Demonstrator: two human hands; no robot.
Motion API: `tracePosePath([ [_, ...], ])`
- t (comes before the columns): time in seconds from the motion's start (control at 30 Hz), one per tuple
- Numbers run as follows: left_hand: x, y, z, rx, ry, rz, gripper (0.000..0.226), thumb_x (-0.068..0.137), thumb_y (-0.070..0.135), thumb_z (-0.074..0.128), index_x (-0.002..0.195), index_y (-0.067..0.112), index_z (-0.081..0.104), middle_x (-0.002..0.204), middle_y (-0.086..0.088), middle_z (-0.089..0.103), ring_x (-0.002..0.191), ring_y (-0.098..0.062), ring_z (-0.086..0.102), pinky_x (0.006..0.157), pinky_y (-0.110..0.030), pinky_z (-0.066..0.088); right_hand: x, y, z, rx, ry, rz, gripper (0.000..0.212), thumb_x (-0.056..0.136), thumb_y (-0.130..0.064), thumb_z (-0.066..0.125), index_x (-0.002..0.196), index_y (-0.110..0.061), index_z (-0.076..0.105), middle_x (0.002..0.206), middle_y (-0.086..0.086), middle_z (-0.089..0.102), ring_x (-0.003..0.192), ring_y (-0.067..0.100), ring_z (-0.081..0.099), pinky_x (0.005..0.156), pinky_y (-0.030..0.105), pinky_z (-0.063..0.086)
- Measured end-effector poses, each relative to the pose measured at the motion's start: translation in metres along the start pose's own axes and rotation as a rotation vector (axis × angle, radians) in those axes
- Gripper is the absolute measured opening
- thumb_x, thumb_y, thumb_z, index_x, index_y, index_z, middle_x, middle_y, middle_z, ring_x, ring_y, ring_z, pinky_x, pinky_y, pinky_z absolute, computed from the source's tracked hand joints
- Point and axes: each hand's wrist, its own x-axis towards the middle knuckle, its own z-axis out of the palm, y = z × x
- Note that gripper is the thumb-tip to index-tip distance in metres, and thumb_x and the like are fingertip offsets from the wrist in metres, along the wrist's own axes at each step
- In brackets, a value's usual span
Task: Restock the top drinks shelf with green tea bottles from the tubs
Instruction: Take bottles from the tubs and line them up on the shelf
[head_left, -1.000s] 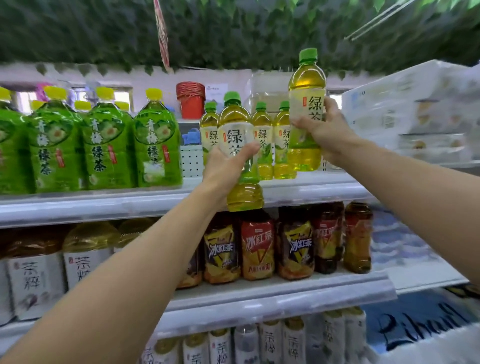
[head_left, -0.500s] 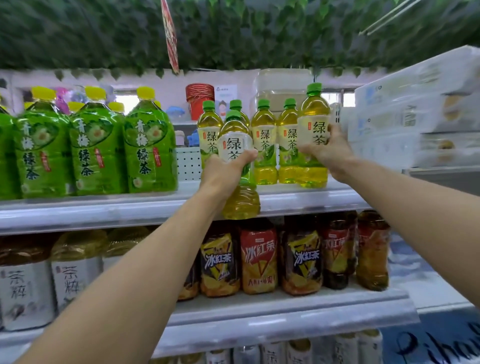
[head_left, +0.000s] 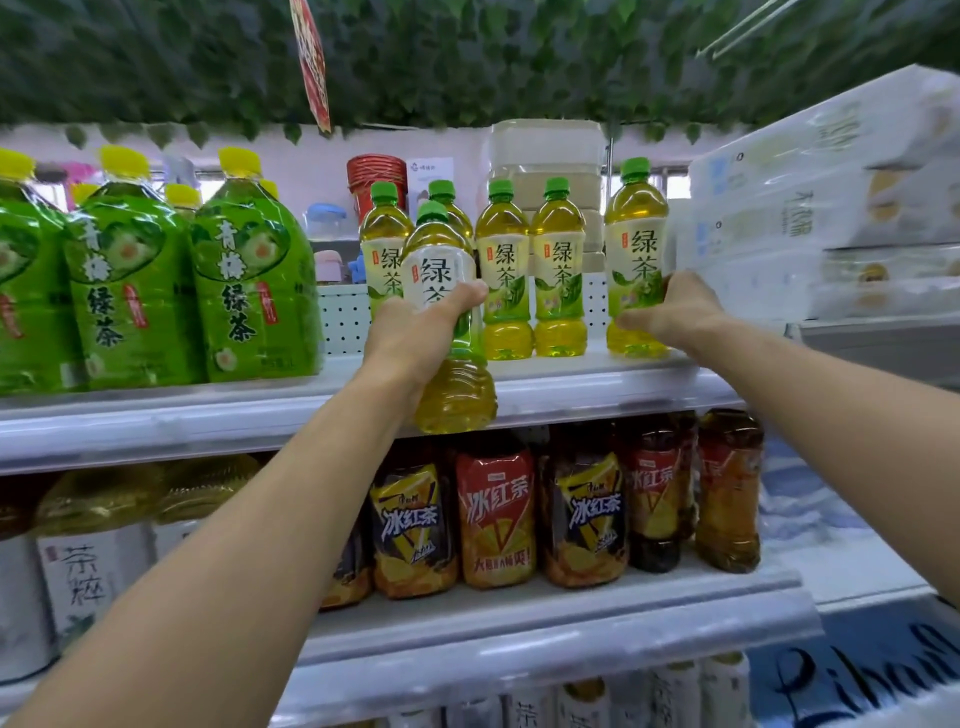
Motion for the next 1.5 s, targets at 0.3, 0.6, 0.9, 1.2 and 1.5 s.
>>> tracePosePath([
  [0.3, 0.0, -0.002, 0.0, 0.009, 0.011, 0.042, 0.063, 0.054, 0.065, 0.076, 0.098, 0.021, 0.073, 0.095, -0.004, 0.076, 0.093, -0.028, 0.071, 0.089, -0.05, 0.058, 0.017, -0.013, 0.017, -0.062, -0.088, 0.036, 0.033, 0.08, -0.011, 0.08, 0.106, -0.01, 0.06, 0.113, 0.011, 0.065, 0.097, 0.024, 0.057, 0.086, 0.032, 0.047],
  [0.6, 0.003, -0.007, -0.002, 0.011, 0.006, 0.065, 0.056, 0.062, 0.063, 0.075, 0.098, 0.02, 0.073, 0.093, -0.003, 0.074, 0.092, -0.027, 0.07, 0.074, -0.039, 0.056, 0.025, -0.012, 0.025, -0.118, -0.123, 0.038, 0.042, 0.083, -0.012, 0.077, 0.121, -0.005, 0.06, 0.115, 0.013, 0.063, 0.101, 0.026, 0.056, 0.092, 0.036, 0.046],
  [0.9, -0.007, 0.003, -0.002, -0.04, -0.033, -0.033, 0.055, 0.063, 0.058, 0.081, 0.1, 0.02, 0.065, 0.1, -0.006, 0.072, 0.097, -0.029, 0.068, 0.091, -0.048, 0.056, -0.038, -0.05, 0.039, -0.175, 0.113, -0.341, 0.054, 0.093, -0.042, 0.063, 0.131, -0.007, 0.05, 0.12, 0.01, 0.059, 0.114, 0.029, 0.055, 0.098, 0.045, 0.048],
  [1.2, -0.006, 0.024, -0.035, -0.29, -0.06, 0.193, 0.078, 0.064, 0.045, 0.088, 0.124, 0.004, 0.059, 0.108, -0.015, 0.074, 0.1, -0.03, 0.073, 0.088, -0.049, 0.06, -0.146, -0.118, 0.062, 0.193, -0.494, -0.501, 0.025, 0.084, -0.022, 0.077, 0.105, -0.013, 0.066, 0.099, 0.003, 0.076, 0.092, 0.014, 0.072, 0.088, 0.031, 0.058],
  [1.5, 0.005, 0.035, -0.078, -0.049, -0.138, 0.294, 0.052, 0.098, 0.037, 0.062, 0.139, 0.009, 0.046, 0.119, -0.006, 0.068, 0.103, -0.015, 0.069, 0.078, -0.023, 0.057, -0.12, -0.144, 0.114, 0.349, -0.363, -0.467, 0.06, 0.064, -0.03, 0.088, 0.117, -0.013, 0.065, 0.104, 0.0, 0.075, 0.098, 0.016, 0.071, 0.092, 0.042, 0.056],
])
